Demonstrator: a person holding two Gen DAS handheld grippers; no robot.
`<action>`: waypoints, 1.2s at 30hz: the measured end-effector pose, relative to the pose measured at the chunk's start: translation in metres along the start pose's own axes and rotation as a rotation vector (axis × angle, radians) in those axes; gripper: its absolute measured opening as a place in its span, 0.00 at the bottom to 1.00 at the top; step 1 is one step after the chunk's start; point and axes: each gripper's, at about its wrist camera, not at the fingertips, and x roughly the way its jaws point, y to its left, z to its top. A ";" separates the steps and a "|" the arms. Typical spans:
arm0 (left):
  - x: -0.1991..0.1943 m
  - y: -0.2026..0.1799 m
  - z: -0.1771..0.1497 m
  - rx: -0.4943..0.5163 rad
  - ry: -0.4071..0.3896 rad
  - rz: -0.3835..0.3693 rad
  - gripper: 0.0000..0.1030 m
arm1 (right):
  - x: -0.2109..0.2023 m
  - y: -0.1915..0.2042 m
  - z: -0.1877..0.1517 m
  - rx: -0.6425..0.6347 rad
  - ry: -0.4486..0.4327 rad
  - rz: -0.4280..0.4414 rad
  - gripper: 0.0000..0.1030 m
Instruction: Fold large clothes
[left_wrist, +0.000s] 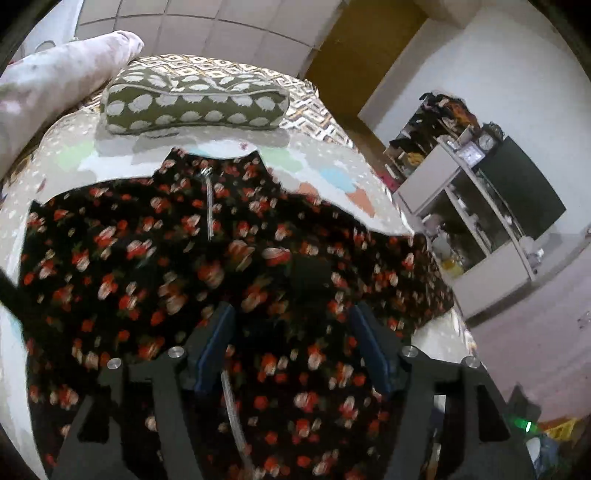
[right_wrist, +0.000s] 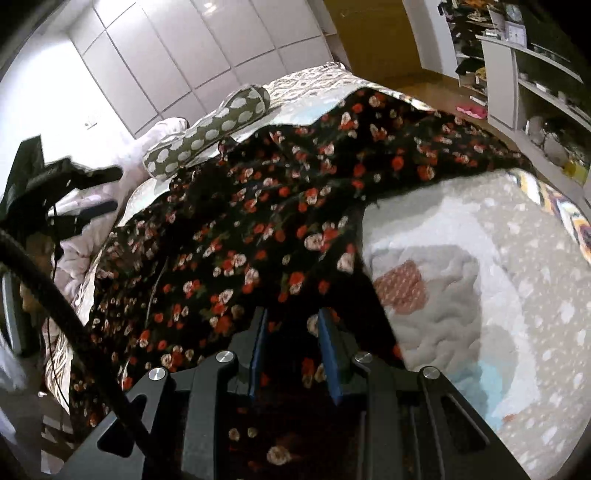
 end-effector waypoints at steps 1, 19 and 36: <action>-0.007 0.006 -0.004 -0.005 -0.004 0.018 0.63 | 0.001 0.003 0.005 -0.013 -0.001 0.001 0.30; -0.142 0.141 -0.143 -0.238 -0.184 0.371 0.68 | 0.182 0.092 0.120 -0.091 0.147 -0.056 0.58; -0.131 0.105 -0.166 -0.179 -0.143 0.350 0.68 | 0.089 -0.025 0.123 0.170 -0.058 -0.050 0.48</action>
